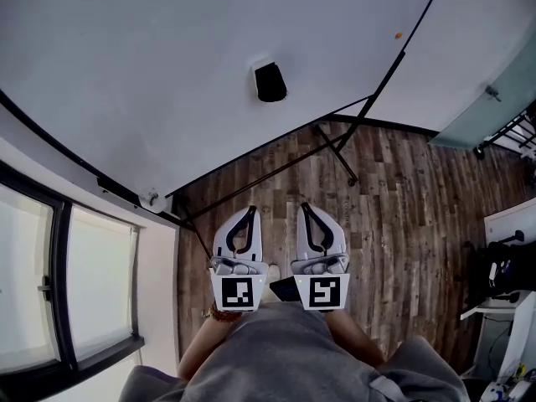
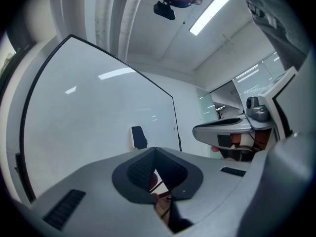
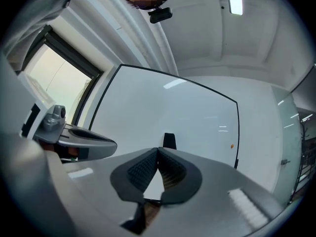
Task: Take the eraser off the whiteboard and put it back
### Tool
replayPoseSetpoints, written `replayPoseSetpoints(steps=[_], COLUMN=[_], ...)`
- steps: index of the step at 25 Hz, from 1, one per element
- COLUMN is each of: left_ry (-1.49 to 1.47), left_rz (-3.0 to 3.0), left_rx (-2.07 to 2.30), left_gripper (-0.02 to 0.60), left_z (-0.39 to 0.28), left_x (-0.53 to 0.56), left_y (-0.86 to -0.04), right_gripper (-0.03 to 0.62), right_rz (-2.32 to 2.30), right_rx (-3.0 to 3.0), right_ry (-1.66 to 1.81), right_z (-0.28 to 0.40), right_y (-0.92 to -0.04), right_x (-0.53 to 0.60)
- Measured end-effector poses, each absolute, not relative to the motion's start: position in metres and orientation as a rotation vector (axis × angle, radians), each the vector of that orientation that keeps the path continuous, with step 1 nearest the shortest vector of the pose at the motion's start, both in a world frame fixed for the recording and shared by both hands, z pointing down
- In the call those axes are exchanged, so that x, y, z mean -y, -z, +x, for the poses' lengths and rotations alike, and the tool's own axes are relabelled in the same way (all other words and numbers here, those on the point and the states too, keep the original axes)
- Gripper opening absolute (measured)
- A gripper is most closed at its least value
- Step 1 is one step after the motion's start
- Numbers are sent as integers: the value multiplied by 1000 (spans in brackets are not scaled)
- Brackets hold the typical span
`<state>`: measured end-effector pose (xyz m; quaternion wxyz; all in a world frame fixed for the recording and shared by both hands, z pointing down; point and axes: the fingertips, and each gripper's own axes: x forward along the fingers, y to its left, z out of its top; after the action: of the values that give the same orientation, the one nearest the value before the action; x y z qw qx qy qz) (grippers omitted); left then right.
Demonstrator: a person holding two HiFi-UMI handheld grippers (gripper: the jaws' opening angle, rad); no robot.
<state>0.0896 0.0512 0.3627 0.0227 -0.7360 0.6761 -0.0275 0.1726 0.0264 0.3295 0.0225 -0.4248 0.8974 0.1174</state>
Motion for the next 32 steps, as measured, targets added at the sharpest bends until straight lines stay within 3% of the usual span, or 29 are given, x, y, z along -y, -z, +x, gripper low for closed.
replayPoseSetpoints(steps=[20,32], left_ry=[68,38], left_rz=[-2363,-2437], left_rx=[-2010,-1934], left_gripper=[6,6], left_z=[72,38], left_x=[17,42], left_y=[-366,-367], right_gripper=[14,77], right_rz=[-1407,-1449], right_rx=[-2784,-2813], right_ry=[-323,-332], right_z=[157,115], right_y=[-337,-339], right_x=[37,60])
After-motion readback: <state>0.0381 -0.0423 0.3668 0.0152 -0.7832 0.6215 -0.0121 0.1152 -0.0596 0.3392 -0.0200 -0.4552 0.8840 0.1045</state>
